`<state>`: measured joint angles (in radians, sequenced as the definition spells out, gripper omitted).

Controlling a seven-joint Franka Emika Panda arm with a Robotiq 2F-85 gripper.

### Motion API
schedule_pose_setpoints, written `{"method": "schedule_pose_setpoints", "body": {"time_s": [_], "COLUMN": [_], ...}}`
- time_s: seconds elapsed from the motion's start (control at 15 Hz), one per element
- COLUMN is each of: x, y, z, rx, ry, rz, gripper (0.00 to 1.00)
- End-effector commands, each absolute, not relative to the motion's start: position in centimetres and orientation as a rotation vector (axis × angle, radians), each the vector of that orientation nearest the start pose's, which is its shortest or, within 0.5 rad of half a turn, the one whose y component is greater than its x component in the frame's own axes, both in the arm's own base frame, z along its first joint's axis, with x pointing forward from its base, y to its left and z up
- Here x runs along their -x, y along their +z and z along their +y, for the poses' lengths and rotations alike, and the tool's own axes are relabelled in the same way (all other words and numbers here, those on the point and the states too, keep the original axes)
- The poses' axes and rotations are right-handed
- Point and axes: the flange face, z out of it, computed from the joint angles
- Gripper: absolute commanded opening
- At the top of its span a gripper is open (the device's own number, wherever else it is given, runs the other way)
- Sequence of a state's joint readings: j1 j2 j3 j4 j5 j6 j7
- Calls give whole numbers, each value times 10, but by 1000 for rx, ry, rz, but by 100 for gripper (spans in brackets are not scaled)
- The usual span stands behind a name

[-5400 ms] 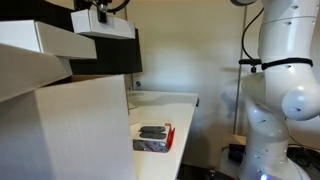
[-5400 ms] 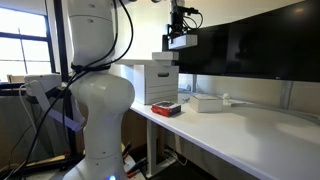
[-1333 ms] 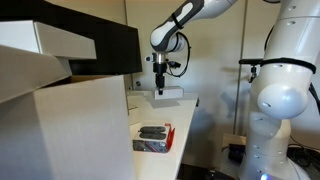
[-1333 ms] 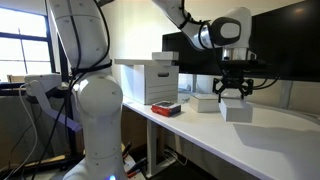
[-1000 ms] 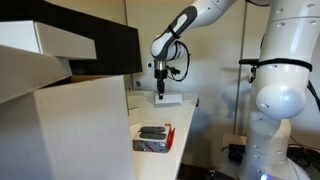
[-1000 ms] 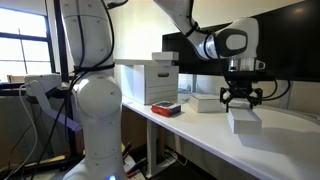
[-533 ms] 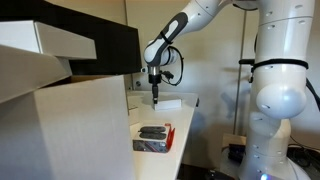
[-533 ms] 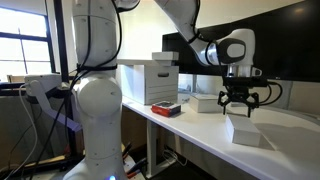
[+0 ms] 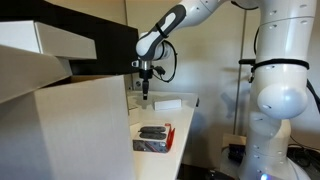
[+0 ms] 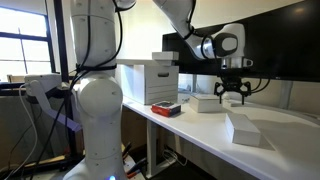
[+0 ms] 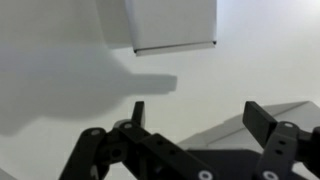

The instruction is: Pick up the two box and put them on the table

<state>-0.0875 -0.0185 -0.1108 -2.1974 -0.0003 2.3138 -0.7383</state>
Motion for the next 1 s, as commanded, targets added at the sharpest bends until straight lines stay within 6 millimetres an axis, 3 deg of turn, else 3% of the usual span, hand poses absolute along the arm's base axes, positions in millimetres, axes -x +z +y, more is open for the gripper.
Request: {"method": "schedule_pose_setpoints", "body": {"time_s": [0.0,0.13,0.27,0.6,0.73,0.93], "x": [-505,-506,-510,-518,-514,-500], "y": [455,483,509,551,563,587], "z": [-110,-88,-60,8,24,25], "rx": [3078,3043,2888,2620,2530,2405], "ry": [-136,-64,-28,87,173,317], "rz": [-913,-966,-1102,-1337,-1432,-1583], "gripper": [100,100,100,100,100,100]}}
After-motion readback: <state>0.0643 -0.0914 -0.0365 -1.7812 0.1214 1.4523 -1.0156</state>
